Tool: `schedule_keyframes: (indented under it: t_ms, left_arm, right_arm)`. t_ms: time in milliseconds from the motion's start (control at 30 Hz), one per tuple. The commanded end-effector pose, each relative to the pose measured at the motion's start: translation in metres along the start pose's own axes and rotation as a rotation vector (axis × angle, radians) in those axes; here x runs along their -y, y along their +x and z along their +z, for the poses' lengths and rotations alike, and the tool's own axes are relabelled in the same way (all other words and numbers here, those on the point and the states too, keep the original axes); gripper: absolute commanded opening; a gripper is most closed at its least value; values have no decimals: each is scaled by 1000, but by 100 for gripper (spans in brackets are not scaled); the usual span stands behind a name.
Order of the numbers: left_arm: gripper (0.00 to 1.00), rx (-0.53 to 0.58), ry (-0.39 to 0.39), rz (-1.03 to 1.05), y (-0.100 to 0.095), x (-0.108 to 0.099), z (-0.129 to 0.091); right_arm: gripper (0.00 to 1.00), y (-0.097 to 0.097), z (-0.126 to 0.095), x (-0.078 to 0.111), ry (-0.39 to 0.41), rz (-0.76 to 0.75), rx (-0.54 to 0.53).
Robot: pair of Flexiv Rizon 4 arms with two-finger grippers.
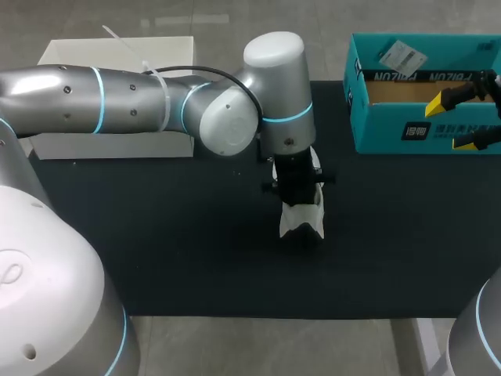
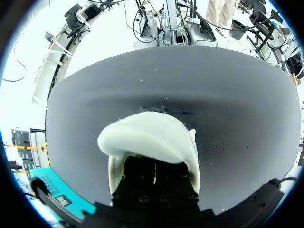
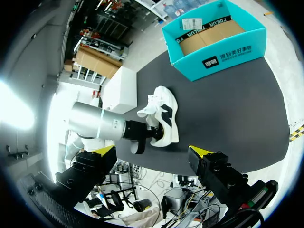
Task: Take the shoe out of the shoebox, open the shoe tongue, remove and reinsert the insole, then place the shoe into the shoebox
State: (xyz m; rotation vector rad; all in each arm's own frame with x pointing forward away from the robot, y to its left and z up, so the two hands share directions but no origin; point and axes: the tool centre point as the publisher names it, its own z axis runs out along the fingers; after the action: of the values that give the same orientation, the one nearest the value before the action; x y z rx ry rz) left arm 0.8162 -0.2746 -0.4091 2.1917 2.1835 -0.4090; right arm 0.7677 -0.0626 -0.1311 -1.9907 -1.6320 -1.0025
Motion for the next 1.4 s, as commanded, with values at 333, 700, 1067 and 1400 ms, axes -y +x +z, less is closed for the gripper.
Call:
schedule_keyframes:
  t_ms: [333, 700, 1067, 1400]
  left_arm:
    - [0, -1, -167, 38, -10, -25, -57]
    - [0, -52, -361, 71, -10, -50, -56]
    - [0, -68, -412, 39, -8, -60, -50]
    - [16, -69, -421, 16, -10, -71, -55]
  right_arm:
    - [100, 0, 1, 0, 0, 1, 2]
    - [100, 0, 1, 0, 0, 1, 2]
    - [100, 0, 1, 0, 0, 1, 2]
    - [100, 0, 1, 0, 0, 1, 2]
